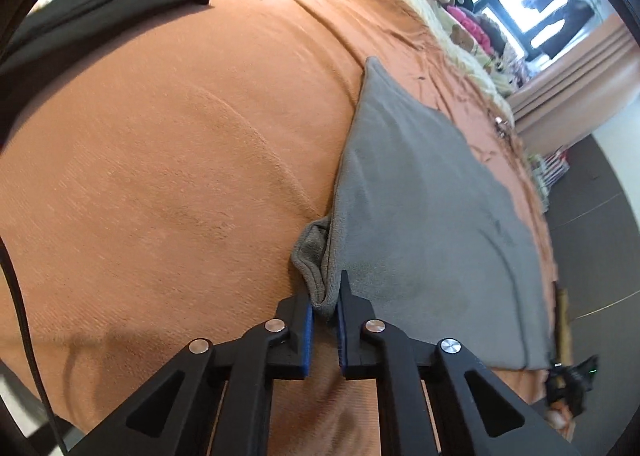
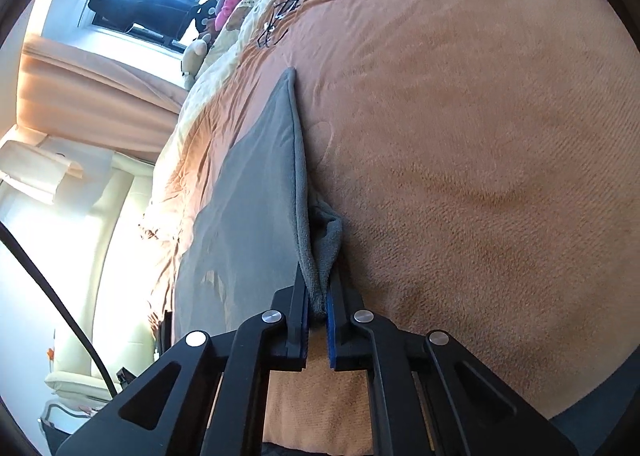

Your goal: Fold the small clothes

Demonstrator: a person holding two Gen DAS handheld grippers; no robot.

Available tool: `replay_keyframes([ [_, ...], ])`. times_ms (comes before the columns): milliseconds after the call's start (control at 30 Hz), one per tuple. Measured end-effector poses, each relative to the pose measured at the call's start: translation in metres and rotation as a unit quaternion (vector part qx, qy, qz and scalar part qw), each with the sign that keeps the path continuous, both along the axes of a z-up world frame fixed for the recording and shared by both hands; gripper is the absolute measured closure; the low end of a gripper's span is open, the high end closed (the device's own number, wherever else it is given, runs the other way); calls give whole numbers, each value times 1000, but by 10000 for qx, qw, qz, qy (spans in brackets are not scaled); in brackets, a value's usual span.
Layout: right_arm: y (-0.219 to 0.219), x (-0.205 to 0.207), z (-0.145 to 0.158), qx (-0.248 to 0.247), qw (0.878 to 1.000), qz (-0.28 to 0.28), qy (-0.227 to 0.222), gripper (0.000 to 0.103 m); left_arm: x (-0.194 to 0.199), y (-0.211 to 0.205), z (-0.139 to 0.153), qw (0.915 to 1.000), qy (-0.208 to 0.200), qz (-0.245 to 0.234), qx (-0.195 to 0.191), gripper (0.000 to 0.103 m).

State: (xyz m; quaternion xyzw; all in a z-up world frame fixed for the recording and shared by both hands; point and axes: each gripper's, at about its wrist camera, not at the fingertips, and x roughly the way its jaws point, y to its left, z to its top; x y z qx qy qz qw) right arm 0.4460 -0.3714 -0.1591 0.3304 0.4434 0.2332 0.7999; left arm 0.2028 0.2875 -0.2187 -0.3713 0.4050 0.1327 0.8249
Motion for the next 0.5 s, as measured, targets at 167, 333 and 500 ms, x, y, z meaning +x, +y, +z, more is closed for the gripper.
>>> replay_keyframes([
  [167, -1, -9, 24, -153, 9996, -72, -214, 101, 0, -3, 16, 9997, -4, 114, 213, 97],
  [333, 2, -26, 46, -304, 9987, 8, -410, 101, -11, -4, 36, 9996, -175, 118, 213, 97],
  [500, -5, -43, 52, -391, 9984, 4, -416, 101, -33, -7, 45, 9995, -291, 125, -15, 97],
])
